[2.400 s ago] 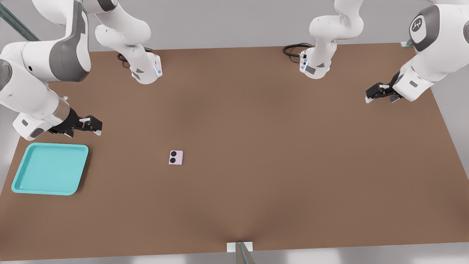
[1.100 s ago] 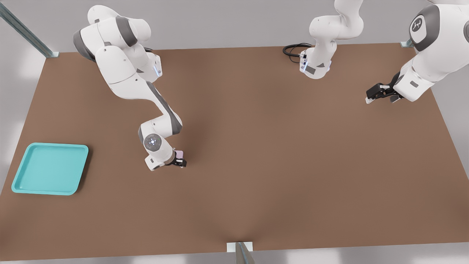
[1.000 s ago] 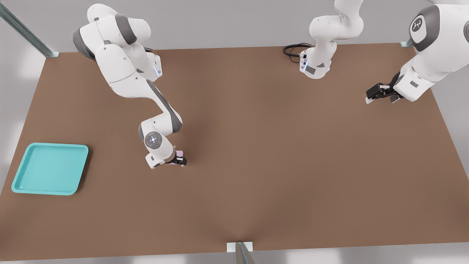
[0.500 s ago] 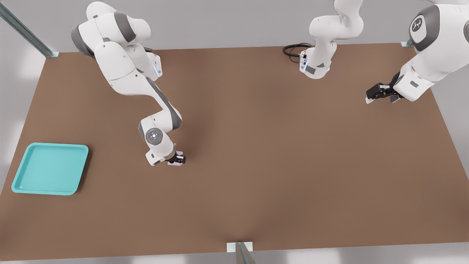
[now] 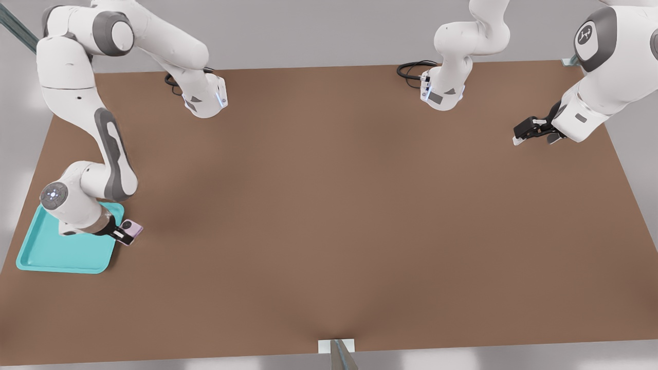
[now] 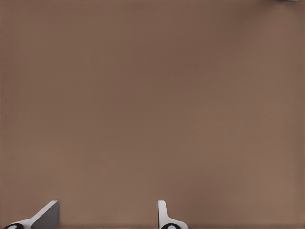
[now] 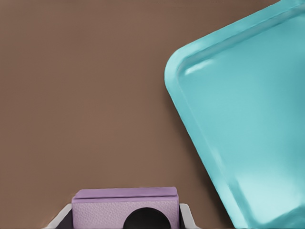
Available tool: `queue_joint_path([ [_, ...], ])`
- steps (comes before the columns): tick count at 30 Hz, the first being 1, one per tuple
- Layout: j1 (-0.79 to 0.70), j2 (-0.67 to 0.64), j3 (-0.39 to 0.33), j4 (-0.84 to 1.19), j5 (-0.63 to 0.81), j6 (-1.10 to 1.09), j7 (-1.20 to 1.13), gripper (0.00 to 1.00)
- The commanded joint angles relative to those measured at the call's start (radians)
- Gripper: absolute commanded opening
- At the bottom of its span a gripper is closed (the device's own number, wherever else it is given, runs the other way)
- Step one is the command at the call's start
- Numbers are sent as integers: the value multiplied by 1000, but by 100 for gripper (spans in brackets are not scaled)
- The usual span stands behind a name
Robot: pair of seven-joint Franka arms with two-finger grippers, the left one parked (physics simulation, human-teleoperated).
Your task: Keep left arm still and place phone on the tray with right arm
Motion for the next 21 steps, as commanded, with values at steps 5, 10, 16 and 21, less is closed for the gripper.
queue_joint_path([
  [5,-178,193,-3,233,70,-30,-1163,76],
  [10,-181,183,37,299,70,-142,-1157,100],
  [16,-95,-182,264,413,15,-550,-847,100],
  [21,479,-377,-196,494,77,-917,-351,100],
])
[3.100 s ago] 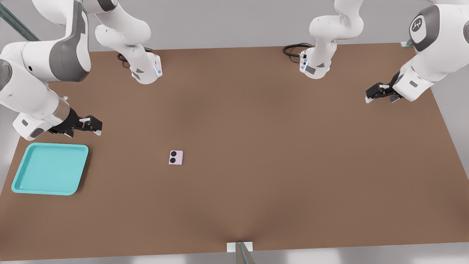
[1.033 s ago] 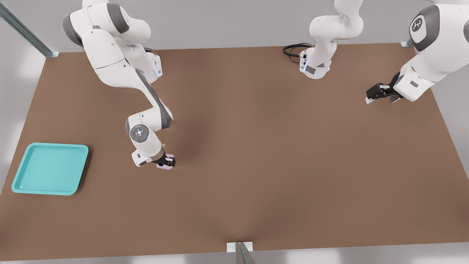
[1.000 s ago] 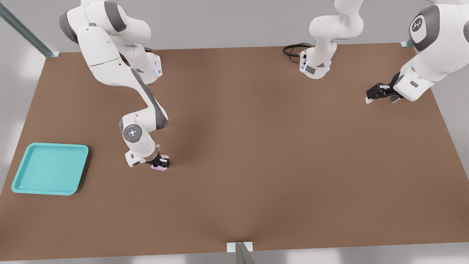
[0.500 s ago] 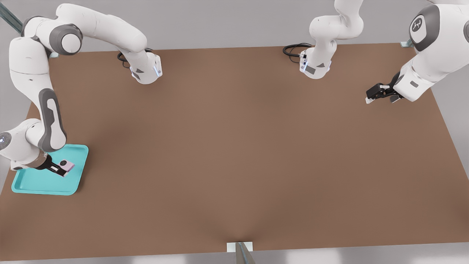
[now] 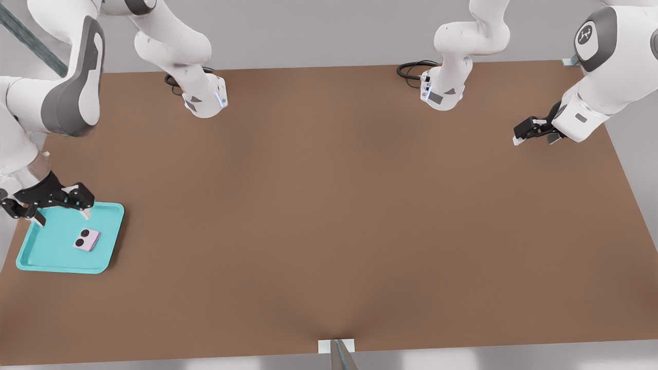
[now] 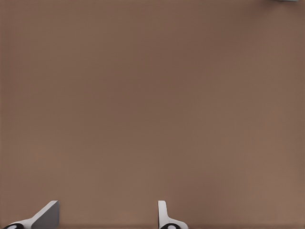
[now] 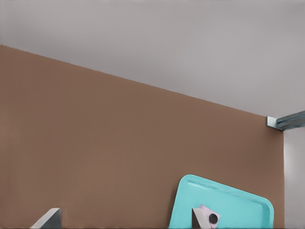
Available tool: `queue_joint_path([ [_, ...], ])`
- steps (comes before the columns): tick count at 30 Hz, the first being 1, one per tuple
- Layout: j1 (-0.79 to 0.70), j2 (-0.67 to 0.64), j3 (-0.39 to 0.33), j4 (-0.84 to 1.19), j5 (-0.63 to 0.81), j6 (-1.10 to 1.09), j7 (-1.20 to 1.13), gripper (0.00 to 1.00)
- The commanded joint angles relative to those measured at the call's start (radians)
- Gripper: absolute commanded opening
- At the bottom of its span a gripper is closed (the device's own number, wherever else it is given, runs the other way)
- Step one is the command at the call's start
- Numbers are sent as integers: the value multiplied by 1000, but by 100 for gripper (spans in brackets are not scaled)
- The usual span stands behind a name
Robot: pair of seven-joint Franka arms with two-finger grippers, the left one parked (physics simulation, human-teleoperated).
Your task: Keep left arm still and place phone on the tray with right arm
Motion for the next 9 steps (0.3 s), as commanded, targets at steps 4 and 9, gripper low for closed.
queue_joint_path([
  [4,103,-9,-15,49,17,-318,325,100],
  [9,103,-13,-15,34,17,-313,321,100],
])
